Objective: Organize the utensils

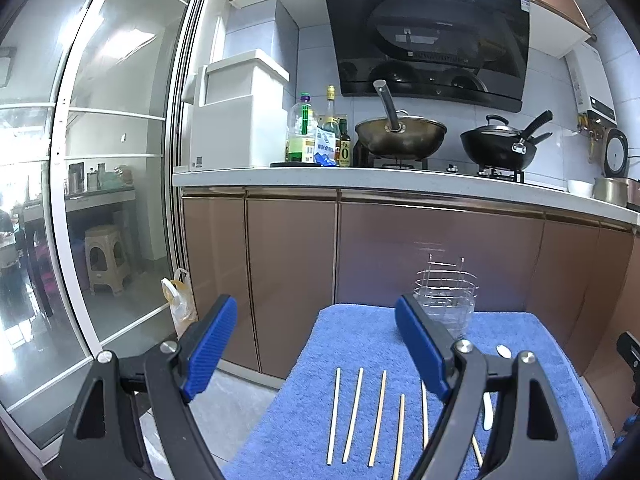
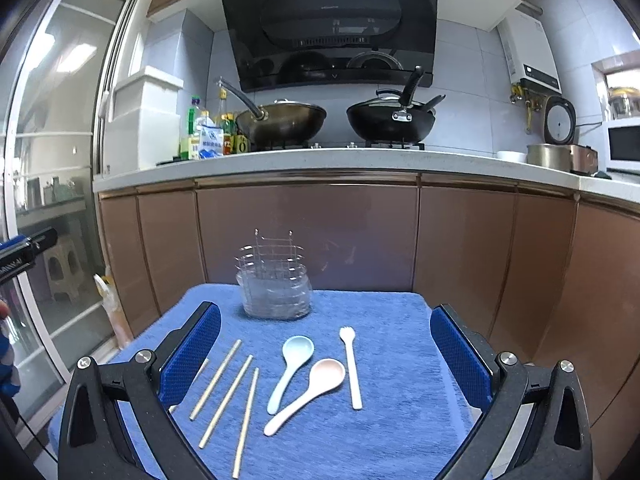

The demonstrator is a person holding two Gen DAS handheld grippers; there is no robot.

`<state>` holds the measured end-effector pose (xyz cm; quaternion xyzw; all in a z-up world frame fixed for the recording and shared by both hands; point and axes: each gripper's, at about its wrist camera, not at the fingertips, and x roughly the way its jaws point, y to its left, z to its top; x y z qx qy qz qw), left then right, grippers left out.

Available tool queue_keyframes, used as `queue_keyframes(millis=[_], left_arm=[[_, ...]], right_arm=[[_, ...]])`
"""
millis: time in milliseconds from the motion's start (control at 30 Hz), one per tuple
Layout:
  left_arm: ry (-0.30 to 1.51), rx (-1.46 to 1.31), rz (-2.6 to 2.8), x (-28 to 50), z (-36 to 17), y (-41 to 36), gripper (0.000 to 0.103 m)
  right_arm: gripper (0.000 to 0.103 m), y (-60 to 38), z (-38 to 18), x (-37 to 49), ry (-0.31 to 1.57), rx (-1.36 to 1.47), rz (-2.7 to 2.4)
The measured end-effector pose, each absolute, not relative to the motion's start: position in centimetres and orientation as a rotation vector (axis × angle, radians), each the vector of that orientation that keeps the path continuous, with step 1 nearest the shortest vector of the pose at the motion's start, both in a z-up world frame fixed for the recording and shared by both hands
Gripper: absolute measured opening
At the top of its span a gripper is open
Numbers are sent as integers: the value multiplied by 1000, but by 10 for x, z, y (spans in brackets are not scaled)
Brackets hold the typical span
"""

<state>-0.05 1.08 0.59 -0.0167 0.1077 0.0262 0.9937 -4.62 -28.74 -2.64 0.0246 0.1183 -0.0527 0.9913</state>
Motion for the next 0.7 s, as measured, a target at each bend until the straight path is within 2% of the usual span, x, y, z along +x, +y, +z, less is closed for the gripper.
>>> queue_keyframes(millis=[700], left_arm=[[300,-51,65,25,2,18,81]], right_arm=[[103,-298,-30,-38,275,78,-140]])
